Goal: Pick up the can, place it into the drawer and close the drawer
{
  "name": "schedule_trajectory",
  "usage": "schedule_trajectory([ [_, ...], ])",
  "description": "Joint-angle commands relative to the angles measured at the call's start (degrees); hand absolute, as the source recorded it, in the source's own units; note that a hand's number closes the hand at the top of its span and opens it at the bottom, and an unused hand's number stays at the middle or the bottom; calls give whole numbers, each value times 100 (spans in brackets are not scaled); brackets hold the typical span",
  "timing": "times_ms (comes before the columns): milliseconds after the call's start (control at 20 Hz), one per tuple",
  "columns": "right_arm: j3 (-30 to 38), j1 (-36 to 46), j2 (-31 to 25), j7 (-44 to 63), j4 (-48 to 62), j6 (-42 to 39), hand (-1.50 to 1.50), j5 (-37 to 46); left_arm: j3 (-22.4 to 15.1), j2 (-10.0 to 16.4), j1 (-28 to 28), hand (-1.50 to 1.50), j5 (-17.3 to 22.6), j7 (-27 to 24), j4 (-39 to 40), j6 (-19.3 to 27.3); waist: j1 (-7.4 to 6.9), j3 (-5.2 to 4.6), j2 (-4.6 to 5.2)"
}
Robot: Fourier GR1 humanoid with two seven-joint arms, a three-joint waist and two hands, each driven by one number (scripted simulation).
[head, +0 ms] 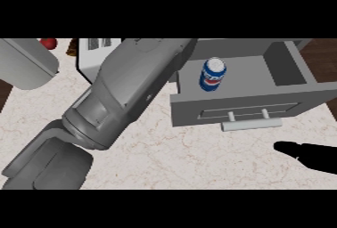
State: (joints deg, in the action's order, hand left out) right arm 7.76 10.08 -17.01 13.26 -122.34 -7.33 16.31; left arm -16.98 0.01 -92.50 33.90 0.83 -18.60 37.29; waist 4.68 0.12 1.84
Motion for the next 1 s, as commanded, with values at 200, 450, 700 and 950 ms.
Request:
schedule_trajectory([
  [200, -964, 723, -76, -443, 1252, 392, -150, 1744, -106, -1, -165, -150, 116, -74, 72, 164, -225, -1, -51],
  [450, -1274, 1061, -95, -961, 2588, 684, -150, 2463, -126, -1, -285, -150, 75, 68, 135, 9, -348, 0, -68],
  [700, -1662, 1576, 73, -996, 3728, 1159, -150, 3390, 60, 1, -226, -150, -17, -172, 317, -208, -472, -4, -43],
  [950, -1527, 2049, 313, -1503, 5089, 1887, -150, 3656, 129, 252, -34, -150, -40, 63, 40, -298, -606, -7, -127],
])
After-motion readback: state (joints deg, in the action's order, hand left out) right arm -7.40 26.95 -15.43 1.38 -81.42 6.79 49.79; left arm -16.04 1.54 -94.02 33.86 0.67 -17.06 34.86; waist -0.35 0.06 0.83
